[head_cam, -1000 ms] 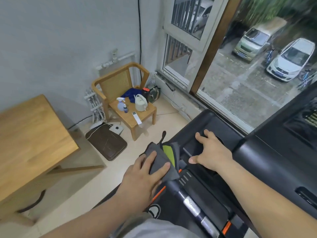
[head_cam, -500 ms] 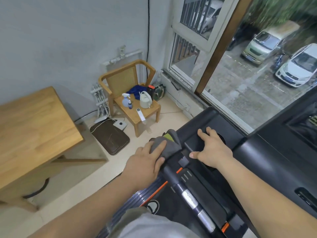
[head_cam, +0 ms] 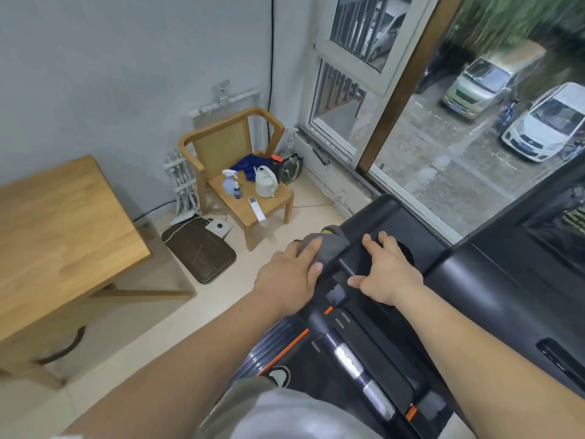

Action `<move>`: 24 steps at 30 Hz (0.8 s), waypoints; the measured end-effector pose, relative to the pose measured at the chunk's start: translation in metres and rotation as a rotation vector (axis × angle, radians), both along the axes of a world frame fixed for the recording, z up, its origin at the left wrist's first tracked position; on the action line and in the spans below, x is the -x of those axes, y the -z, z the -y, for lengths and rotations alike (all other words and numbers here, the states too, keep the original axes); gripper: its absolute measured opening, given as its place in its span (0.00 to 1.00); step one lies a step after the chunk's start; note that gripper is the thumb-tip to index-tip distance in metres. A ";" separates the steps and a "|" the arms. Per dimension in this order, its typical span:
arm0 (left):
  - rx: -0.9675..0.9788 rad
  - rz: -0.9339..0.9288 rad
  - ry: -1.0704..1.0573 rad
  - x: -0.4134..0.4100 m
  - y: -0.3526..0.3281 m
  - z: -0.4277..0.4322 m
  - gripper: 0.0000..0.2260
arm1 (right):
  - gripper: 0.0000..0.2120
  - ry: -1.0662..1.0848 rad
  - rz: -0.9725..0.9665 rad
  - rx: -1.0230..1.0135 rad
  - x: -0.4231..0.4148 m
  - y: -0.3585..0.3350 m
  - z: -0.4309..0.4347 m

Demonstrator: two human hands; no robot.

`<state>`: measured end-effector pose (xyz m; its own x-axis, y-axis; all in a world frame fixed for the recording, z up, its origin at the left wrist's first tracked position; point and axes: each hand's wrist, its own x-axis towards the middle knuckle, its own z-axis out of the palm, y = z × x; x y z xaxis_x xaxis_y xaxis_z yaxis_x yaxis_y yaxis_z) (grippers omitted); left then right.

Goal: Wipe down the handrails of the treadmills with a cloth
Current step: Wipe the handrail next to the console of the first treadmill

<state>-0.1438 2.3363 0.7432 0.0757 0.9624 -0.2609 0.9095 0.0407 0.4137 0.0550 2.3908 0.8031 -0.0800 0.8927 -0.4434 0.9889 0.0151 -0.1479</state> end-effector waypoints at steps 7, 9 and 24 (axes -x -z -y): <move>-0.215 -0.236 0.145 0.032 0.009 0.087 0.29 | 0.48 -0.011 -0.004 0.031 -0.003 0.001 -0.003; -0.161 -0.197 0.148 0.027 0.002 0.062 0.27 | 0.49 0.002 -0.010 0.033 -0.002 0.001 -0.004; -0.119 -0.285 0.107 -0.004 0.001 0.054 0.32 | 0.42 -0.347 -0.101 -0.326 0.014 0.002 0.043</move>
<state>-0.1396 2.2828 0.7425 0.1176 0.9779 -0.1727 0.9860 -0.0943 0.1376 0.0406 2.3478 0.8009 -0.4257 0.8969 -0.1195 0.8983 0.4030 -0.1751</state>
